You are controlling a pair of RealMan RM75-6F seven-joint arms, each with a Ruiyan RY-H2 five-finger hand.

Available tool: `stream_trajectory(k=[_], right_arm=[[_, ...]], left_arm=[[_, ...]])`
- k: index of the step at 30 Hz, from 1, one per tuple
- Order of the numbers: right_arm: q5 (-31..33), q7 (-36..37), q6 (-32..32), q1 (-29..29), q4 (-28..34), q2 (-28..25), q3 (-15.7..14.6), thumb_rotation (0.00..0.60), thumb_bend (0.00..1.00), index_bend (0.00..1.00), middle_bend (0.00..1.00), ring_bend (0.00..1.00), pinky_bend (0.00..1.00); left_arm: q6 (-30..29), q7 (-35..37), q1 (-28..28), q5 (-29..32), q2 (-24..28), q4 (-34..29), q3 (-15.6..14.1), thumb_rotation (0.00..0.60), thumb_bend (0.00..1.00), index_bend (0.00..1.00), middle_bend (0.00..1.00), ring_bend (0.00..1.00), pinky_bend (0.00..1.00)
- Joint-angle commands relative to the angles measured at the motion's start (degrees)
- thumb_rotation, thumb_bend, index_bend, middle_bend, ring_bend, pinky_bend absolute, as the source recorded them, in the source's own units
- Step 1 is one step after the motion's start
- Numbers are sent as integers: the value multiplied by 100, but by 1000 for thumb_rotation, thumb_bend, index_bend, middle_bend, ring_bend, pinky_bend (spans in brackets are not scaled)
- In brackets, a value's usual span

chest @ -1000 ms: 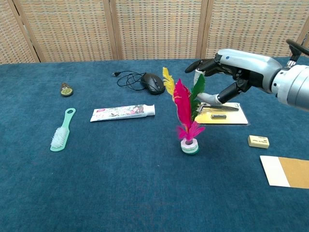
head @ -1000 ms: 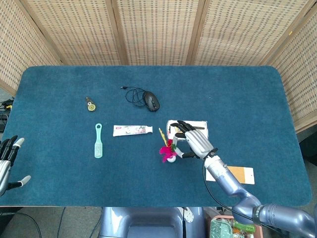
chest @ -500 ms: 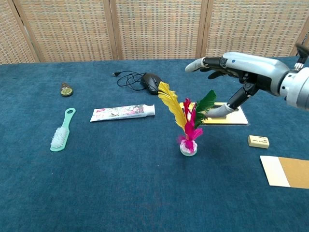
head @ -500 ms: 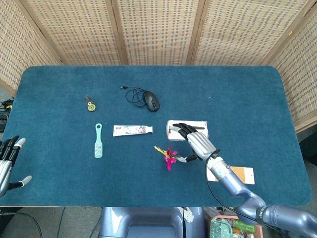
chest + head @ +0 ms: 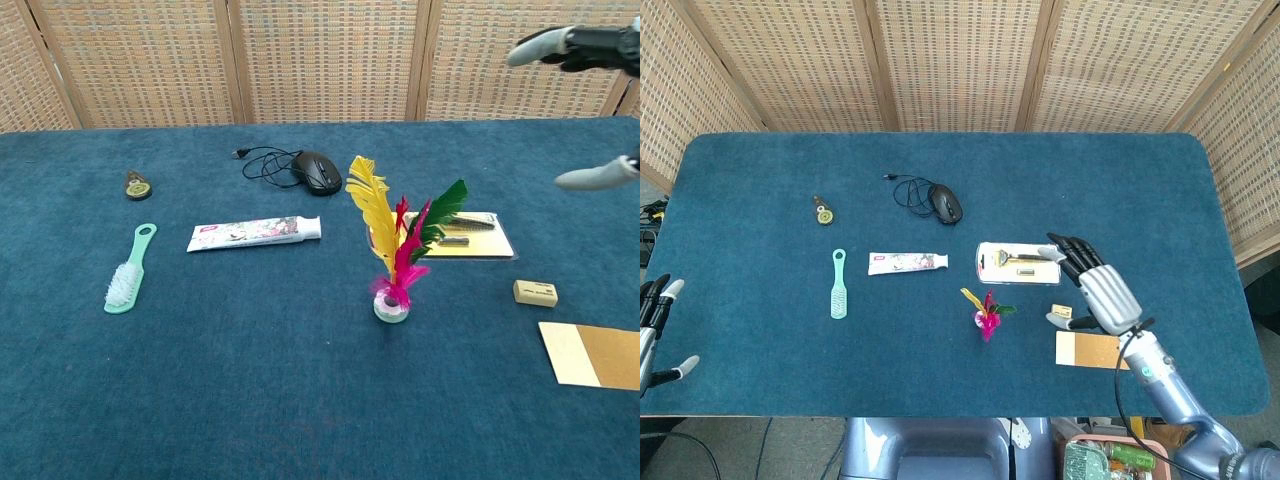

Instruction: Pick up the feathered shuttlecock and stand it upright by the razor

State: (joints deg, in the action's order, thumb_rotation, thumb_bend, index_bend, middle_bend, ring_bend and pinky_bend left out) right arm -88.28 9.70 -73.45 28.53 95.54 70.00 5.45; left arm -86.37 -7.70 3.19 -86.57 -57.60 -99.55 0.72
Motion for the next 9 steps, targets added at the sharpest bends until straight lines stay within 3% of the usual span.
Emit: stream_trajectory(k=[1, 9], right_arm=[[-339, -843, -818, -766, 151, -400, -436, 600, 0, 0, 0, 0, 0], [-300, -1854, -1841, -1678, 312, -250, -674, 600, 0, 0, 0, 0, 0]], left_arm=[[-49, -10, -23, -55, -20, 23, -13, 600, 0, 0, 0, 0, 0], [-306, 22, -123, -289, -54, 100, -56, 600, 0, 0, 0, 0, 0]])
